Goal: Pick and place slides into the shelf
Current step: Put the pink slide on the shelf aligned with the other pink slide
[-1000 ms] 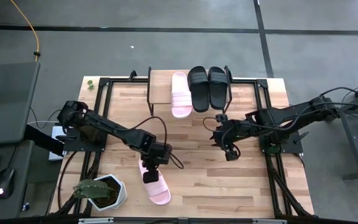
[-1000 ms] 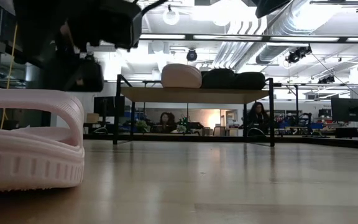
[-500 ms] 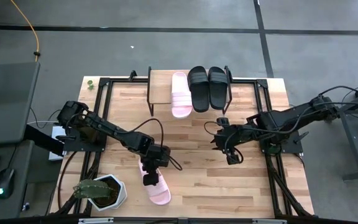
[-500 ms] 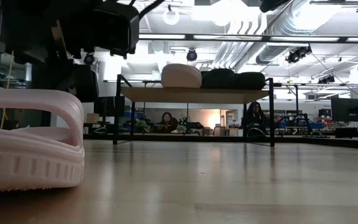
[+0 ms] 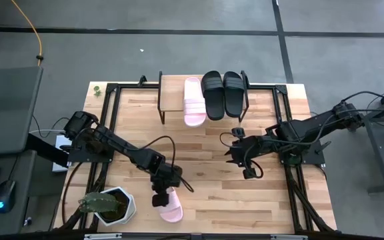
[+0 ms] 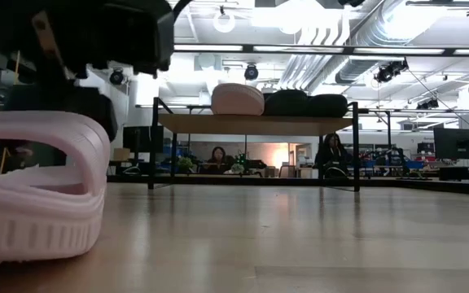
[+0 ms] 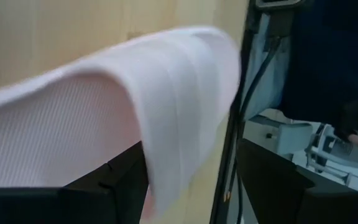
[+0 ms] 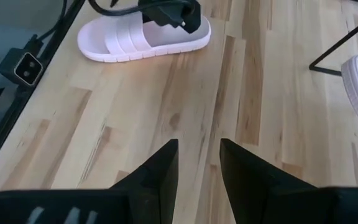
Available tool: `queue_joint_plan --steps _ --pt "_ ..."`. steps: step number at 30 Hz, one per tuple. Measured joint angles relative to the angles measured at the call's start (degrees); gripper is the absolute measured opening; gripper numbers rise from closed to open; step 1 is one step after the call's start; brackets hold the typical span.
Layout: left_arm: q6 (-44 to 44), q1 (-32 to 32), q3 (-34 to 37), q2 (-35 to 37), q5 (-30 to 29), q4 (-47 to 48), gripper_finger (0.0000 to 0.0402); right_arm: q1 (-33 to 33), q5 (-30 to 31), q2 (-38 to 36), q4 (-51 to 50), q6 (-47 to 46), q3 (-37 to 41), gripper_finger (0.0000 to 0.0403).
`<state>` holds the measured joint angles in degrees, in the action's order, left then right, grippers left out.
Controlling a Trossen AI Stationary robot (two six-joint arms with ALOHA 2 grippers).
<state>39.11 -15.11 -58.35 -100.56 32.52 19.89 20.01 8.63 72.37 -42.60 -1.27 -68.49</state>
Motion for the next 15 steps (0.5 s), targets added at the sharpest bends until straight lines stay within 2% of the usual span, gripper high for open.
queue_joint_plan --steps 7,15 --pt "0.18 0.09 -0.09 -0.82 -0.29 -1.04 0.0208 0.00 0.17 0.01 0.05 0.18 0.00 0.0110" --pt "0.18 0.09 -0.07 -0.89 0.20 -1.32 0.0131 0.00 0.45 0.01 0.07 0.19 0.00 0.0110"
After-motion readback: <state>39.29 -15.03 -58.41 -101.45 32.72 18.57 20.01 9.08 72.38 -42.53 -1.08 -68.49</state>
